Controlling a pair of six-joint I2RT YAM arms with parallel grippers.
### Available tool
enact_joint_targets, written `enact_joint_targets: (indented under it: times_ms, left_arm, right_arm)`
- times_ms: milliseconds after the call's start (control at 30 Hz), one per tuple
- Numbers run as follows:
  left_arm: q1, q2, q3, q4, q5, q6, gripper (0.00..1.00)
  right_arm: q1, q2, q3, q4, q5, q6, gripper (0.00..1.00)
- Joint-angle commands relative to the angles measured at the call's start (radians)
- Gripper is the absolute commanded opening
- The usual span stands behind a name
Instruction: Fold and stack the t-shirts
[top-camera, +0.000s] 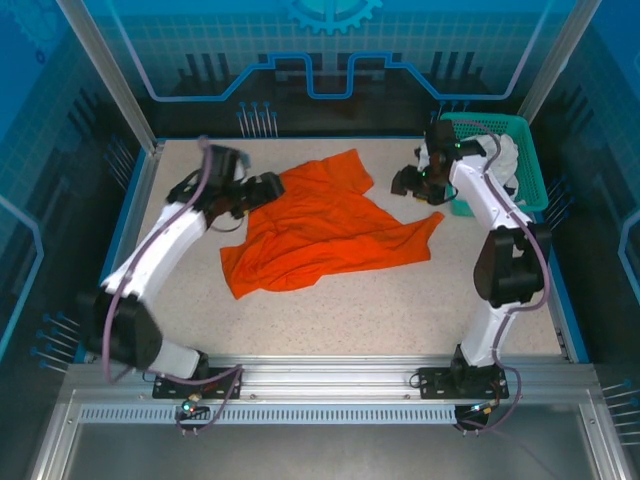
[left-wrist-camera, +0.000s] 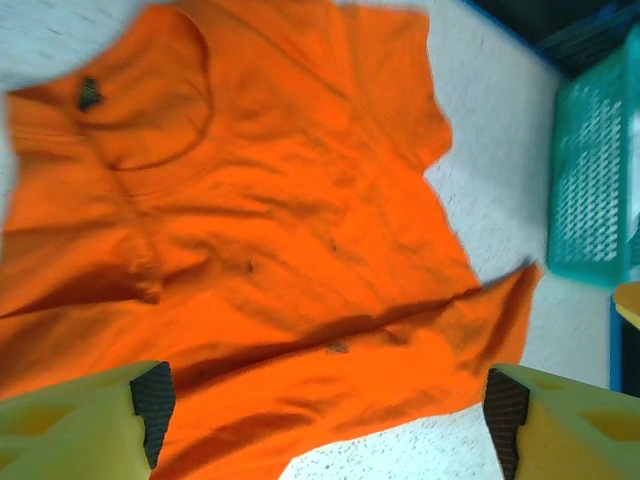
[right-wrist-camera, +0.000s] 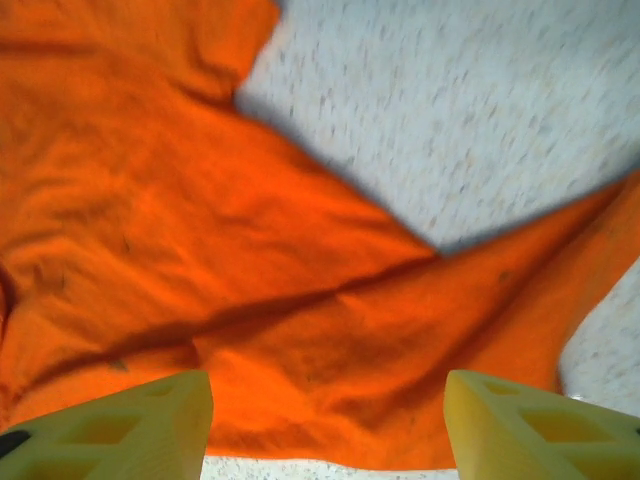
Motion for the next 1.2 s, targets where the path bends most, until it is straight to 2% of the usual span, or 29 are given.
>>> enact_joint_targets:
  times_ms: [0,200,400,533,633,700,767,833,867,967,1167]
  left_arm:
    - [-0.065,0.202,0.166,-0.103,-0.039,0.092,0.84]
    - [-0.123,0.670,0.666,-0.292,-0.124,0.236,0.88]
    - [-0.145,0.999,1.078,-0.325,-0.188,0.321,0.90]
    - [-0.145,1.134,1.224,-0.290,-0.276,0.378,0.94]
    - [-0.145,1.180,1.220,-0.223,-0.282,0.396,0.90]
    - [-0.142,1.216,1.254,-0.228,-0.263,0.377,0.84]
    - [-0.140,1.232,1.283,-0.220,-0.249,0.360,0.68]
    - [-0.142,1.213,1.252,-0.173,-0.244,0.354,0.44]
    - [-0.141,1.206,1.247,-0.168,-0.238,0.347,0.36]
    - [-0.140,1.178,1.227,-0.162,-0.243,0.329,0.00]
    - [-0.107,0.988,0.948,0.021,-0.264,0.282,0.00]
  right_arm:
    - [0.003,-0.079,-0.208,0.102,-0.006,0.025,0.62]
    - [-0.060,-0.205,-0.555,0.276,0.070,0.106,0.63]
    - [-0.104,-0.179,-0.615,0.327,0.051,0.109,0.63]
    - [-0.116,-0.147,-0.619,0.347,0.034,0.118,0.58]
    - [-0.115,-0.135,-0.624,0.371,0.021,0.116,0.45]
    - [-0.115,-0.140,-0.630,0.389,0.008,0.116,0.32]
    - [-0.114,-0.146,-0.634,0.402,-0.001,0.114,0.19]
    - [-0.112,-0.159,-0.630,0.400,-0.003,0.113,0.07]
    - [-0.112,-0.170,-0.629,0.397,-0.003,0.114,0.04]
    - [-0.103,-0.228,-0.630,0.394,0.001,0.116,0.00]
    - [-0.081,-0.357,-0.632,0.376,0.023,0.116,0.00]
